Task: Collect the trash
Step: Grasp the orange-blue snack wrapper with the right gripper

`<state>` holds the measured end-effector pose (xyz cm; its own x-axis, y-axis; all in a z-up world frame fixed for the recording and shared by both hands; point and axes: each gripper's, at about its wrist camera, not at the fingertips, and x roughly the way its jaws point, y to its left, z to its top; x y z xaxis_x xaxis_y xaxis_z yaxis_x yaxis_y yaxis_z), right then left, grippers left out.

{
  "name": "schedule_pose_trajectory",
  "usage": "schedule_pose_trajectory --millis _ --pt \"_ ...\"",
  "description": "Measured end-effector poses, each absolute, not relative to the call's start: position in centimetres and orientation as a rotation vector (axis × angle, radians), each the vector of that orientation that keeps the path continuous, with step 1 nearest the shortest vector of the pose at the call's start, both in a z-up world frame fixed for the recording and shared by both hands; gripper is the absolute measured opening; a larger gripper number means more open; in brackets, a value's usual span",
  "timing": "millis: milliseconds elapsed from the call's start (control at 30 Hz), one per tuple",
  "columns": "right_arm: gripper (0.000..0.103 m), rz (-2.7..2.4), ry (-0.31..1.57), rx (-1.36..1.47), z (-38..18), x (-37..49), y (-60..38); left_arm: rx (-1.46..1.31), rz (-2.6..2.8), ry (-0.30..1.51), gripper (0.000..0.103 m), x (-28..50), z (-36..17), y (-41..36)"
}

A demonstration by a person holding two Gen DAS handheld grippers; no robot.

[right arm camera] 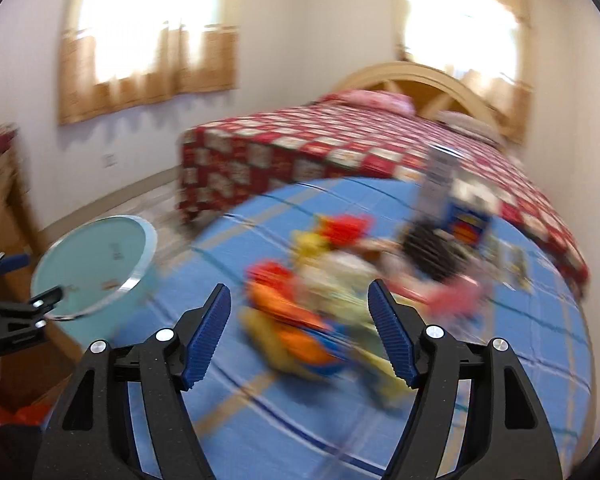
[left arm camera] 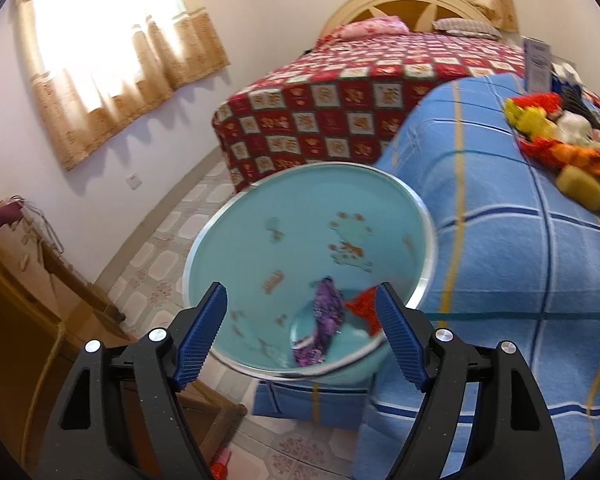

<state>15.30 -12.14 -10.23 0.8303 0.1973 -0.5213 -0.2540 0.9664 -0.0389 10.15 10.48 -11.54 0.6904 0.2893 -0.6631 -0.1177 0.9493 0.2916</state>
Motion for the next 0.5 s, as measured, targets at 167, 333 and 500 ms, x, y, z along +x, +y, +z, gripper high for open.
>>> schedule_pose_trajectory --millis 167,333,500 --pt "0.071 0.236 0.568 -0.060 -11.1 16.0 -14.1 0.267 0.203 0.775 0.076 10.0 -11.8 8.8" --pt "0.070 0.277 0.616 -0.098 -12.2 17.9 -12.7 0.263 0.213 0.768 0.078 10.0 -11.4 8.9" --pt "0.037 0.339 0.718 -0.115 -14.0 18.0 -12.2 0.248 0.221 0.775 0.079 10.1 -11.5 9.5"
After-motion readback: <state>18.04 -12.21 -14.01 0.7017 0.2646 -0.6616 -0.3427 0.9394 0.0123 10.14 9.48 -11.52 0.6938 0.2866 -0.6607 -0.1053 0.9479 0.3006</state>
